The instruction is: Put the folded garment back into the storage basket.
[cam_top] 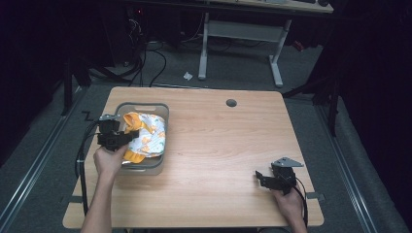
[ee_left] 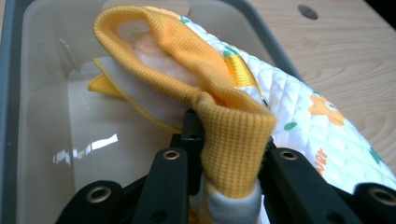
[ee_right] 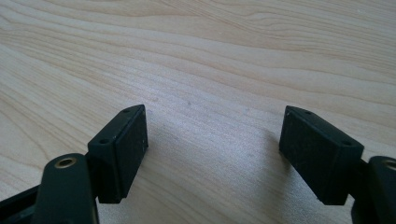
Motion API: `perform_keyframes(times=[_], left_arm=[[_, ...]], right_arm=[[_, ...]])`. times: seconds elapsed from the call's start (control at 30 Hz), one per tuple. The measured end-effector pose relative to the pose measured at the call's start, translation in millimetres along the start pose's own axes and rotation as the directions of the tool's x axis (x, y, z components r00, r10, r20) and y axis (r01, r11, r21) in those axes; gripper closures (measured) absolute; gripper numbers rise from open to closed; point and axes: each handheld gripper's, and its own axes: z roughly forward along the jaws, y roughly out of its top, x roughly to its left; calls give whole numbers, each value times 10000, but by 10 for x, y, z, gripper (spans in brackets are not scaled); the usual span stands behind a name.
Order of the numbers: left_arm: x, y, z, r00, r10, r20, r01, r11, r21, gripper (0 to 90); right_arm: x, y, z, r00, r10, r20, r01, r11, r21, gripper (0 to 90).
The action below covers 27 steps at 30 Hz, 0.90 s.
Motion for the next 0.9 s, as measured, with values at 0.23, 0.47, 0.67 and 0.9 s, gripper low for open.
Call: perform_keyframes(times=[0.23,0.47,0.67,0.9], left_arm=[[0,-12,83,9989,227,-413,-203,9981,577,749],[-9,-8,89,9973,49,-736,12,9965,836,653],[-36,-8,26,9919,77,-1270,3,9980,632,459],[-114,19,-187,9904,101,-1376,-154,9992,-381,388]], right_arm=[[0,0,0,10000,3,2,-3,10000,1,239],[0,0,0,10000,0,2,0,10000,2,239],[1,0,0,10000,6,2,-6,10000,-1,240],[1,0,0,10000,10,7,-10,10000,-3,239]])
